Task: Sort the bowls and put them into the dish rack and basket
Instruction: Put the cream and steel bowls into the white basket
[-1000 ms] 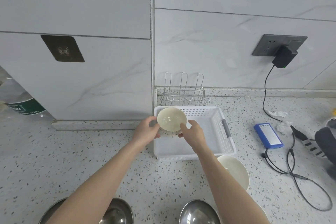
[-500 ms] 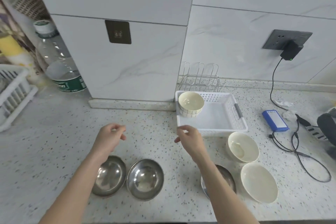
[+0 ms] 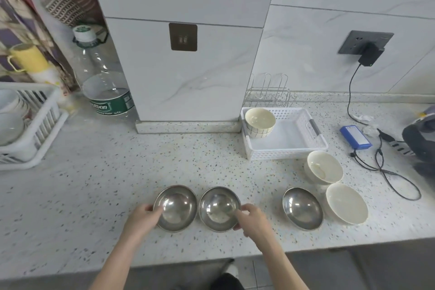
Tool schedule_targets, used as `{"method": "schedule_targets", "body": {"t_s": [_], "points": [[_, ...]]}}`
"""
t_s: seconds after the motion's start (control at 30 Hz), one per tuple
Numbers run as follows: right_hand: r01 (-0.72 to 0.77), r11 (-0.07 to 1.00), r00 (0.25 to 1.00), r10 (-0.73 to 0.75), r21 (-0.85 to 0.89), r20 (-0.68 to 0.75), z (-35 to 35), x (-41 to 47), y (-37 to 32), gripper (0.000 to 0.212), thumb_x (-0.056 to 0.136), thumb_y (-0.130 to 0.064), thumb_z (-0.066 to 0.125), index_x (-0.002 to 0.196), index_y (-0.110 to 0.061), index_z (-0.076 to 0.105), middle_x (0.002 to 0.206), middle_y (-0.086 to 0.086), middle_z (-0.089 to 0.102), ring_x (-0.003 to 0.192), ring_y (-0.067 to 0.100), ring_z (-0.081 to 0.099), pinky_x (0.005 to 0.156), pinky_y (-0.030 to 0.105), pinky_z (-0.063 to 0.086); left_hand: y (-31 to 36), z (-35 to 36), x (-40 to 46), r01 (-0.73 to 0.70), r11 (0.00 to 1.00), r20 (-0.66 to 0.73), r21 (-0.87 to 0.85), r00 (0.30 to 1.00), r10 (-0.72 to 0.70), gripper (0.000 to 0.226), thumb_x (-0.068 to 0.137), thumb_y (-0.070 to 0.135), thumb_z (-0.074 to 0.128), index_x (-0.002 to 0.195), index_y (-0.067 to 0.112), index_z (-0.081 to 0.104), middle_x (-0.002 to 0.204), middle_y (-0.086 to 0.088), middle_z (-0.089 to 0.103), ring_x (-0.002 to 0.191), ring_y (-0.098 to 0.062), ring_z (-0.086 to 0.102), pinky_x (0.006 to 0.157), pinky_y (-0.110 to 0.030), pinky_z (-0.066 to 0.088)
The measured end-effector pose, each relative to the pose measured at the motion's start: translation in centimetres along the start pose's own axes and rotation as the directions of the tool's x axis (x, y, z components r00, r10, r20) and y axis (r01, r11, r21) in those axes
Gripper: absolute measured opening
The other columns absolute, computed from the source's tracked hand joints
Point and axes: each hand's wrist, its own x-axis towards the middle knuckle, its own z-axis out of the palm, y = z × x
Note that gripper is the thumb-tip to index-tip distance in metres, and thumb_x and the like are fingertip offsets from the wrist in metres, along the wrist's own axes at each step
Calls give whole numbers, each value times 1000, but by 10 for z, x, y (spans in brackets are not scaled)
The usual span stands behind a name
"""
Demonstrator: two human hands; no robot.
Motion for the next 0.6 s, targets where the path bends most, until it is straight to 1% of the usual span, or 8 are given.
{"method": "schedule_targets", "body": {"t_s": [0.07, 0.13, 0.17, 0.23, 0.33, 0.4, 0.5, 0.6], "points": [[9, 1000, 1000, -8, 18, -26, 4, -2, 1, 34, 83, -41, 60, 114, -26, 59, 63, -7, 73, 53, 6, 62, 53, 23, 47, -3, -1, 0, -5, 1000, 21, -16, 1000, 6, 18, 87, 27, 65, 74, 14, 63, 70, -6, 64, 61, -19, 55, 59, -30, 41], [8, 999, 999, -6, 38, -49, 7, -3, 1, 31, 85, -29, 56, 115, -25, 60, 62, -5, 73, 47, 7, 52, 48, 22, 42, -6, -2, -1, 16, 999, 56, -35, 998, -14, 16, 88, 22, 64, 79, 9, 65, 66, -5, 62, 54, -18, 49, 54, -28, 37], [7, 999, 998, -4, 44, -57, 8, -3, 2, 31, 85, -26, 54, 115, -25, 60, 61, -5, 73, 46, 8, 50, 46, 22, 41, -6, -4, -1, 23, 999, 71, -43, 997, -20, 16, 89, 21, 63, 82, 7, 66, 66, -5, 62, 53, -17, 47, 53, -27, 35], [8, 999, 997, -5, 45, -76, 10, -4, 2, 29, 85, -24, 53, 114, -25, 60, 62, -5, 73, 49, 9, 52, 44, 21, 39, -5, -6, -2, 15, 998, 87, -54, 996, -10, 16, 90, 20, 63, 86, 5, 66, 72, -9, 66, 54, -17, 46, 52, -27, 34], [6, 998, 995, 0, 57, -101, 12, -6, 2, 26, 87, -26, 53, 112, -26, 58, 61, -7, 73, 53, 10, 55, 46, 22, 40, 3, -10, -4, 3, 998, 115, -60, 993, 4, 13, 92, 22, 61, 90, 10, 64, 86, -14, 71, 50, -13, 43, 43, -23, 30], [5, 997, 992, 4, 72, -127, 13, -6, 2, 27, 87, -25, 53, 113, -24, 59, 61, -5, 72, 51, 10, 53, 46, 22, 40, 8, -11, -3, 5, 997, 147, -76, 989, 7, 11, 93, 18, 60, 93, 8, 64, 85, -15, 70, 46, -11, 38, 41, -22, 27], [-7, 992, 987, 27, 124, -161, 11, -7, 1, 27, 88, -22, 53, 115, -21, 60, 60, -4, 72, 52, 11, 53, 47, 22, 41, 15, -10, -1, 7, 996, 180, -89, 984, 9, 7, 92, 14, 58, 94, 10, 64, 83, -12, 67, 47, -11, 34, 40, -22, 26], [-24, 982, 976, 63, 185, -207, 8, -6, 3, 28, 88, -20, 53, 114, -22, 60, 61, -3, 72, 41, 6, 42, 42, 19, 36, 22, -5, 3, 3, 996, 194, -90, 981, 14, 7, 92, 13, 58, 93, 11, 64, 81, -11, 68, 46, -11, 31, 37, -20, 24]]}}
